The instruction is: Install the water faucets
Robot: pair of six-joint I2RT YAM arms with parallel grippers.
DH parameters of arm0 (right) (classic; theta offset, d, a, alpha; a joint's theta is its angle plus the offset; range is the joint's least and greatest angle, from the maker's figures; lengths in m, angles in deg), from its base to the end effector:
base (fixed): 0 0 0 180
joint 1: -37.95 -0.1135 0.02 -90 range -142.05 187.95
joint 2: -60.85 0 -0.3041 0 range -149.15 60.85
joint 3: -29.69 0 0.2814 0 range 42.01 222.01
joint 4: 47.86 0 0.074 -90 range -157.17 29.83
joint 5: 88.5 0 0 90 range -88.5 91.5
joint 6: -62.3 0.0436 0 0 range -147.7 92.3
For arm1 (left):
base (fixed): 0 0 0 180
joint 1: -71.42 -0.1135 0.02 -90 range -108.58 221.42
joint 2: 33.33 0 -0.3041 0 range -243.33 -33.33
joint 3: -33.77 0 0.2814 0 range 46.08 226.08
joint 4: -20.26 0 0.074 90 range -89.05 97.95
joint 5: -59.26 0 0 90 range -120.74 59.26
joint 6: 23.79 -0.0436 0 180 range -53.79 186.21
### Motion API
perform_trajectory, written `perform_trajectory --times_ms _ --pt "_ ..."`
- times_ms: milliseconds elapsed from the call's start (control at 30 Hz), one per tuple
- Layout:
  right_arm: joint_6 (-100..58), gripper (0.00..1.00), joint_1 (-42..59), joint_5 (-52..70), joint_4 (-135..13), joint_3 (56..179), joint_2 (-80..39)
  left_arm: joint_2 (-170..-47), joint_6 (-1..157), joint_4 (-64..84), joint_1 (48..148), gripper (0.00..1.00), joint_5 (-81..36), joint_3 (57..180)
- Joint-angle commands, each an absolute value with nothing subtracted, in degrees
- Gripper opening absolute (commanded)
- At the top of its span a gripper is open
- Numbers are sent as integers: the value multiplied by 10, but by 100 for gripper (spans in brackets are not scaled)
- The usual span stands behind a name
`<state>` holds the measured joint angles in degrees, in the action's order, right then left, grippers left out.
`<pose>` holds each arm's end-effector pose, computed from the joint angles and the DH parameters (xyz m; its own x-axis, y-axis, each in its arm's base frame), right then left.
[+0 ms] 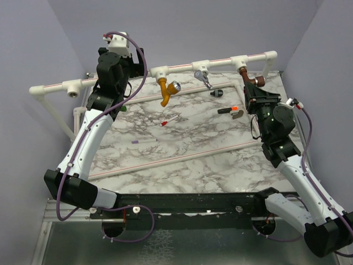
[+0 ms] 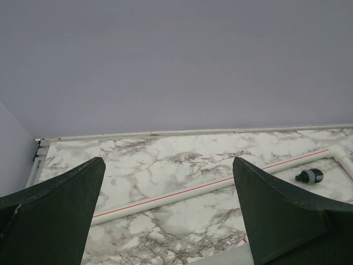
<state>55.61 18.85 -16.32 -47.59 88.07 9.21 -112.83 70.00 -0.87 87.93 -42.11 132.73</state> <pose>0.2173 0.0611 0.3991 -0.0109 0.9969 -0.0785 -0.1174 0.0767 0.9901 0.3348 -0.0903 0.5029 -0.0338 -0.0576 -0.9978 0.0876 0.9943 -0.0603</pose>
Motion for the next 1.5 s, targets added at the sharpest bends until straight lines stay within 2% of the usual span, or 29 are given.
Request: perform_trajectory --times_ms 0,333,567,800,1233,1467 --pt "689 1 184 -150 -500 924 99 -1128 713 -73 878 99 -425 1307" --pt "692 1 184 -155 -506 917 106 -1129 712 -73 878 99 -428 1307" --pt "676 27 184 -164 -509 922 107 -1130 711 -73 878 99 -429 1306" --pt "667 41 184 -170 -518 923 111 -1130 710 -73 878 99 -430 1306" --pt "621 56 184 -168 -556 936 116 -1134 710 -73 877 99 -430 1306" --pt "612 60 184 -155 -561 926 123 -1135 710 -73 878 99 -430 1306"
